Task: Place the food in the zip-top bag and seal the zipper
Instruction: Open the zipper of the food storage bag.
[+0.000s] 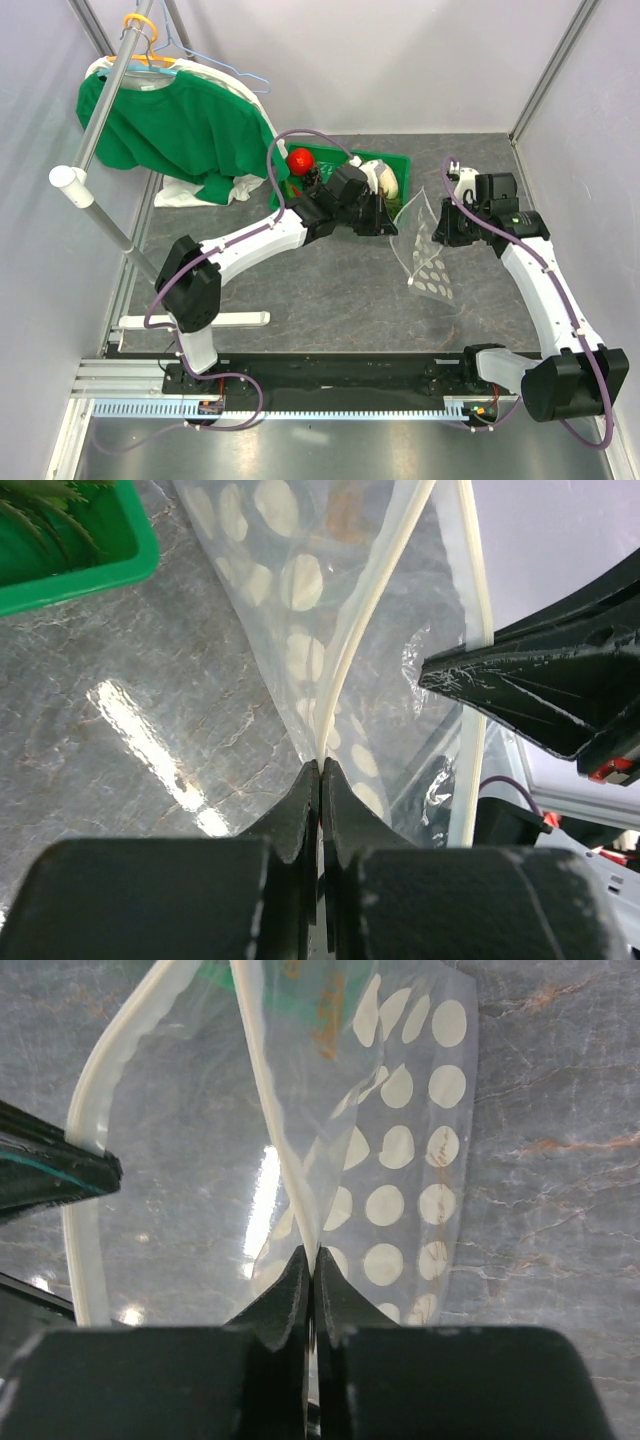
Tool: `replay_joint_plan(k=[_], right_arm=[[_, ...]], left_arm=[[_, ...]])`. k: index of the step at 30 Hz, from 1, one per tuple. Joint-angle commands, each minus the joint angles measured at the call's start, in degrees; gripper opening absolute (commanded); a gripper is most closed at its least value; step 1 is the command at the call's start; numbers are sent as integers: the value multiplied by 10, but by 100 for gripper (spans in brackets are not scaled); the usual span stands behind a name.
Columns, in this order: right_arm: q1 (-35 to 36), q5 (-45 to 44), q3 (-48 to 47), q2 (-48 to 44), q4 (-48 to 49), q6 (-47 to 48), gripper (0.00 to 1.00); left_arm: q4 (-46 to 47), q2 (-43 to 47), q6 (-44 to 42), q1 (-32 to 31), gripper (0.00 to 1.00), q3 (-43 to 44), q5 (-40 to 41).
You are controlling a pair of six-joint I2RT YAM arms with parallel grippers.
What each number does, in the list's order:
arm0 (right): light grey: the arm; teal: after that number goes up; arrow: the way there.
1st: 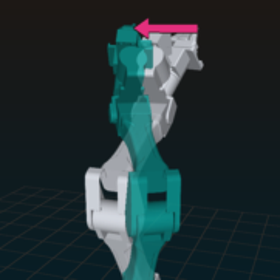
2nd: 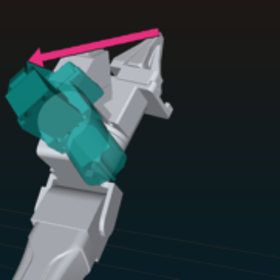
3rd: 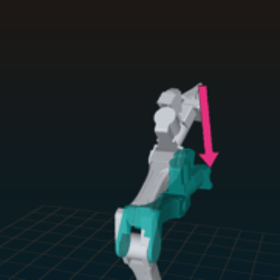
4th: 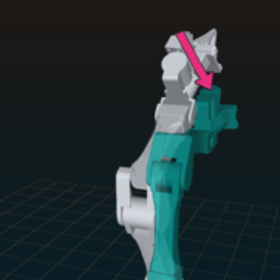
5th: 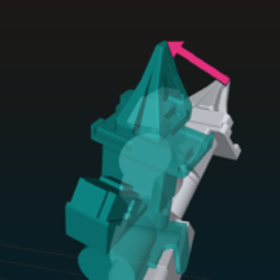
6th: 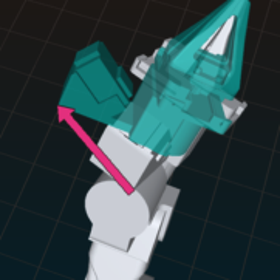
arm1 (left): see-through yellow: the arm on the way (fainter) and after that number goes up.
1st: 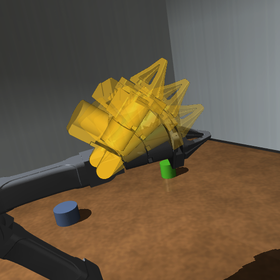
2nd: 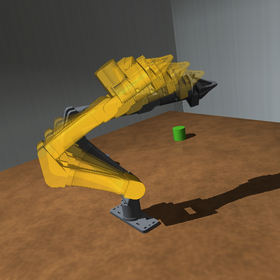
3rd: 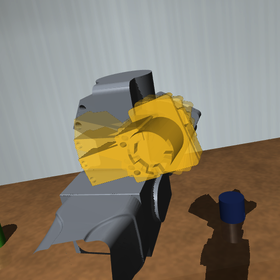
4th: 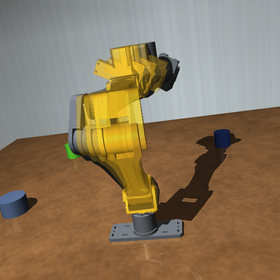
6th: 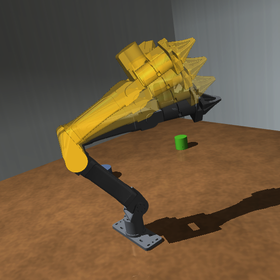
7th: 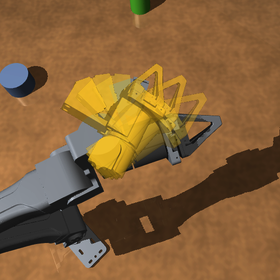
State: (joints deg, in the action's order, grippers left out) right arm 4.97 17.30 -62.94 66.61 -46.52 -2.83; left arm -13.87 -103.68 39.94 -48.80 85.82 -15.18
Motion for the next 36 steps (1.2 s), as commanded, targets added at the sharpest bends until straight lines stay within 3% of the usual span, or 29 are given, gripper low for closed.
replay_joint_plan(k=[1, 6, 9, 13, 19, 20, 22, 23, 28, 29, 31, 32, 36], right_arm=[[-3, -7, -3, -12, 23, -10, 0], [-39, -72, -68, -34, -49, 67, 0], [-86, -75, -110, -35, -91, 112, 0], [-94, -55, -133, -31, -115, 108, 0], [-94, -11, -101, -19, -112, 85, 0], [-94, -12, -97, -19, -110, 85, 0], [-94, -15, -83, -23, -105, 82, 0], [-94, -21, -79, -25, -104, 81, 0], [-94, -31, -61, -28, -102, 78, 0], [-94, -33, -59, -29, -101, 78, 0], [-94, -40, -54, -29, -97, 77, 0], [-94, -44, -51, -29, -95, 74, 0], [-94, -52, -46, -30, -84, 64, 0]], left_arm=[[31, 35, 39, 8, 2, -13, -18], [1, 42, -32, 54, 2, -49, 7], [2, 44, -98, 60, 2, -74, 21], [15, 28, -123, 59, 8, -80, -5], [26, -6, -209, 56, 37, -9, -149], [27, -4, -222, 56, 50, -2, -165], [26, 3, -266, 56, 64, 10, -192], [28, 9, -282, 56, 76, 12, -194], [77, 80, -369, 77, 82, -30, -237], [90, 83, -398, 90, 100, -34, -249], [95, 85, -462, 97, 100, -31, -267], [56, 79, -549, 97, 100, -19, -257], [-43, 10, -747, 98, 100, 94, -228]])
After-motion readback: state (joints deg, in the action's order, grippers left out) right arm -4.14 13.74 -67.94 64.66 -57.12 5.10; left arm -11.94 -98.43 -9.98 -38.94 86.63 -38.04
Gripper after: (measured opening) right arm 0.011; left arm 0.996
